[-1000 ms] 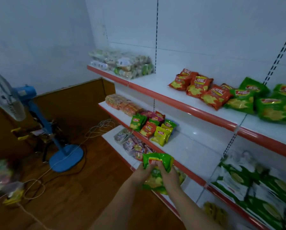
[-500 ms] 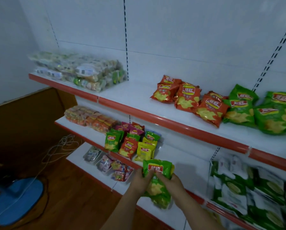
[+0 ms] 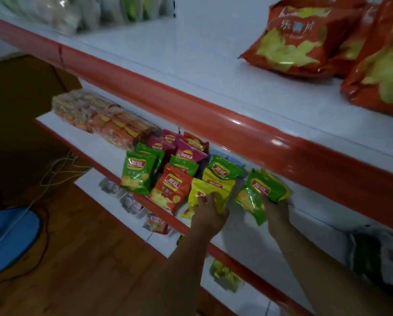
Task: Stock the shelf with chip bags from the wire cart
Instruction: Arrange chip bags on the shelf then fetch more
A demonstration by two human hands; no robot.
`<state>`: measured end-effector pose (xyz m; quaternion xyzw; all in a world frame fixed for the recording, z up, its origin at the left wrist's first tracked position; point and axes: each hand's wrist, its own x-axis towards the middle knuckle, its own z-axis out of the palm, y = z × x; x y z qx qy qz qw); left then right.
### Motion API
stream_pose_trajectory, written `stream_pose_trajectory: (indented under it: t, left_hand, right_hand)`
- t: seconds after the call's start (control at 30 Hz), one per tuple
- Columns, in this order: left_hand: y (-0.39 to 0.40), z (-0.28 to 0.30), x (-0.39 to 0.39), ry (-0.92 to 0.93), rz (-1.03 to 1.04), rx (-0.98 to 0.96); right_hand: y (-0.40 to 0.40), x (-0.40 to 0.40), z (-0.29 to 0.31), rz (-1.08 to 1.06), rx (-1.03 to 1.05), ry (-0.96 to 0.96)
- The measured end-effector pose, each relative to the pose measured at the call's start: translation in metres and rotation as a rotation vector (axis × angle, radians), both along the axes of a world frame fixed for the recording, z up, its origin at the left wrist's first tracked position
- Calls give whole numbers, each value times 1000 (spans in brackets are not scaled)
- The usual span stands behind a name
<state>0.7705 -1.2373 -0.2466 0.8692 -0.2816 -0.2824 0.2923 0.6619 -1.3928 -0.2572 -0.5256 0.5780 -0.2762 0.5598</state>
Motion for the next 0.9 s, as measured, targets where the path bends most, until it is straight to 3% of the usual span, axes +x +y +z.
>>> stream_pose_trajectory:
  t: [0.17, 0.4, 0.47, 0.53, 0.67, 0.9]
  left_hand:
    - [-10, -31, 17, -119, -43, -21]
    - [46, 8, 13, -128, -88, 92]
    - [78, 32, 11, -131, -37, 70]
    - [124, 56, 11, -138, 39, 59]
    - [260, 100, 6, -154, 301, 108]
    - [608, 170, -87, -160, 933, 183]
  right_hand:
    - [-32, 43, -38, 238, 132, 93]
    - [15, 8, 3, 194, 312, 337]
    - [48, 1, 19, 139, 205, 476]
    - [98, 9, 42, 170, -40, 605]
    - [248, 41, 93, 586, -335, 573]
    - [592, 52, 172, 1467, -696, 276]
